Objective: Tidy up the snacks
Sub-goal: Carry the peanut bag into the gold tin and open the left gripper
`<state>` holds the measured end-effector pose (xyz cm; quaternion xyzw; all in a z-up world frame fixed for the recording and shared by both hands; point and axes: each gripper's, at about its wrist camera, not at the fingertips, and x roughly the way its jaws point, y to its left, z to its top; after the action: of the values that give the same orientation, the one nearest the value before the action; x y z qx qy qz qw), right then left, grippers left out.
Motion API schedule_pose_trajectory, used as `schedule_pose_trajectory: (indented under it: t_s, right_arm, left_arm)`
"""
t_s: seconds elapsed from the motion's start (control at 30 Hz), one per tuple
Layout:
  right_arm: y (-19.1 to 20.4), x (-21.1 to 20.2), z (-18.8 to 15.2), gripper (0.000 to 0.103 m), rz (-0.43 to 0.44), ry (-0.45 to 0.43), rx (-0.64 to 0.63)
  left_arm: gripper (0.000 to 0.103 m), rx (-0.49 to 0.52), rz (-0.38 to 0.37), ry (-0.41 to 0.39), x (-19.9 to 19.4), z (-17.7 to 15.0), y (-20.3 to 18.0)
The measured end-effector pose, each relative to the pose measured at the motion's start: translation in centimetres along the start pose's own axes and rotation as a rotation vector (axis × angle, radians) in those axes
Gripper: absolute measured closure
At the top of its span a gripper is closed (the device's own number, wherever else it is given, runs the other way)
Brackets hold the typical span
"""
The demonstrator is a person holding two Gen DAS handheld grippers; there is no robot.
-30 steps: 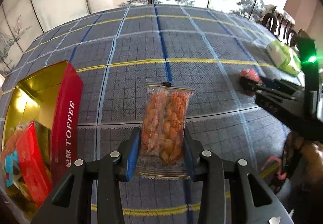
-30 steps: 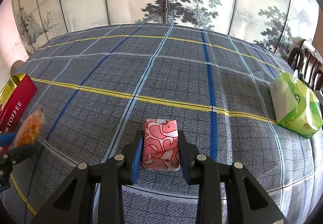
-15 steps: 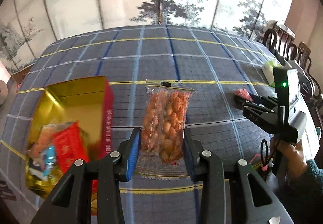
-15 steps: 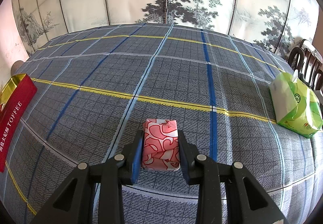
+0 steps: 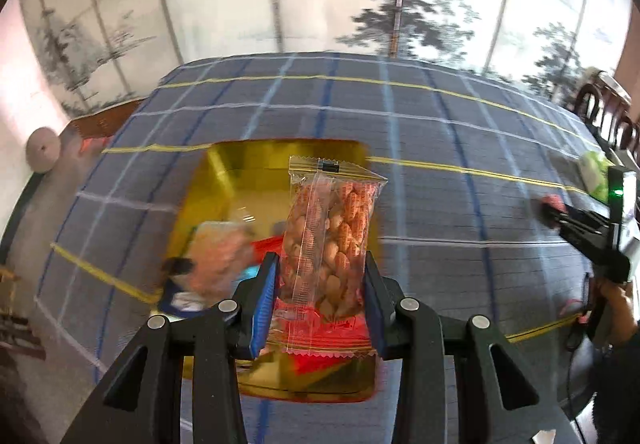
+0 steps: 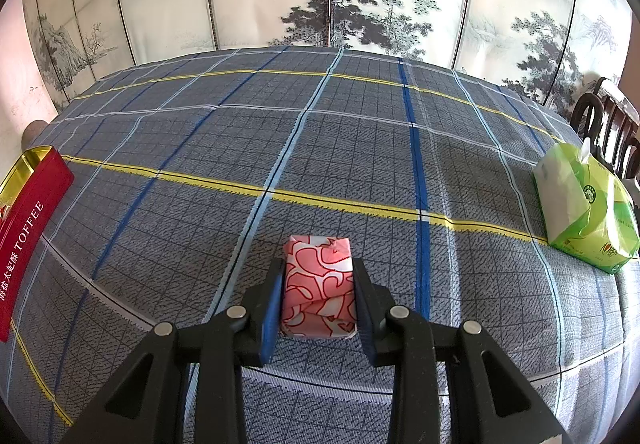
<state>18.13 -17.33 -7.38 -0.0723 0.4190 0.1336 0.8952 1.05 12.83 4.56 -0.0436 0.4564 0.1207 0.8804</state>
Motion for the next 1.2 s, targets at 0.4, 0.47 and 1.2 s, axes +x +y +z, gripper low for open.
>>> schedule_pose_trajectory:
  t_s: [0.4, 0.47, 1.2]
  right_arm:
    - [0.0, 0.0, 0.0, 0.070, -0.001, 0.000, -0.001]
    - [0.0, 0.0, 0.0, 0.070, -0.001, 0.000, -0.001]
    - [0.0, 0.0, 0.0, 0.070, -0.004, 0.000, -0.004]
  left_arm:
    - [0.068, -0.090, 0.086, 0.031, 1.1, -0.7, 6.5]
    - [0.068, -0.085, 0.080, 0.040, 1.3, -0.9, 6.7]
    - [0.068, -0.019, 0.117, 0.074, 2.7, -3.5, 6.5]
